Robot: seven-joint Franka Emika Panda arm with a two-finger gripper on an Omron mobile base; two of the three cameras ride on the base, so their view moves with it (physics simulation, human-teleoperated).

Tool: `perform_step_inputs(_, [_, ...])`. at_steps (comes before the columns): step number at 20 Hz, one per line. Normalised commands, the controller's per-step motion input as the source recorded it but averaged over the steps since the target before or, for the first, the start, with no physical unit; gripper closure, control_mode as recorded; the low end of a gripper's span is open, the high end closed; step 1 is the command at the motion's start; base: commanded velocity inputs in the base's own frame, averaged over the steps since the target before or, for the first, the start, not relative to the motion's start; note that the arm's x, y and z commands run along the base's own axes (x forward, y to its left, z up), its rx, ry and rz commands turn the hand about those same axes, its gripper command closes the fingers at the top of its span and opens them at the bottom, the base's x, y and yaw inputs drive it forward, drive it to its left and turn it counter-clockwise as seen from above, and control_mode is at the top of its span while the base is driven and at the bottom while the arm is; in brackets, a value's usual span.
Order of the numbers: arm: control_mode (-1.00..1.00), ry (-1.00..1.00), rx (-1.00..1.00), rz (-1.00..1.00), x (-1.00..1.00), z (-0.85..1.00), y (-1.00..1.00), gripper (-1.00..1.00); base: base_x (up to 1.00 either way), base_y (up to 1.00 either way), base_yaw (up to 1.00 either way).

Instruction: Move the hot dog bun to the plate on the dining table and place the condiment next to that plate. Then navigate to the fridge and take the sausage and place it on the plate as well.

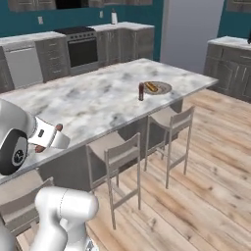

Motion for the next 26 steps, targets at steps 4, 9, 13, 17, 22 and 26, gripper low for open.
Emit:
perform_step_inputs(4, [1.00, 0.00, 0.00, 0.00, 0.00, 0.00, 0.00, 1.00, 1.00, -1.00, 0.21])
perform_step_inputs(9, [1.00, 0.00, 0.00, 0.00, 0.00, 0.00, 0.00, 1.00, 1.00, -1.00, 0.25])
perform_step_inputs(13, [1.00, 0.00, 0.00, 0.00, 0.00, 0.00, 0.00, 1.00, 1.00, -1.00, 0.28])
perform_step_inputs(17, [1.00, 0.00, 0.00, 0.00, 0.00, 0.00, 0.00, 1.00, 0.99, -1.00, 0.32])
perform_step_inputs(22, [1.00, 0.00, 0.00, 0.00, 0.00, 0.00, 0.00, 1.00, 0.93, -0.92, 0.38])
perform_step_inputs(26, [1.00, 0.00, 0.00, 0.00, 0.00, 0.00, 0.00, 1.00, 0.91, -0.84, 0.43])
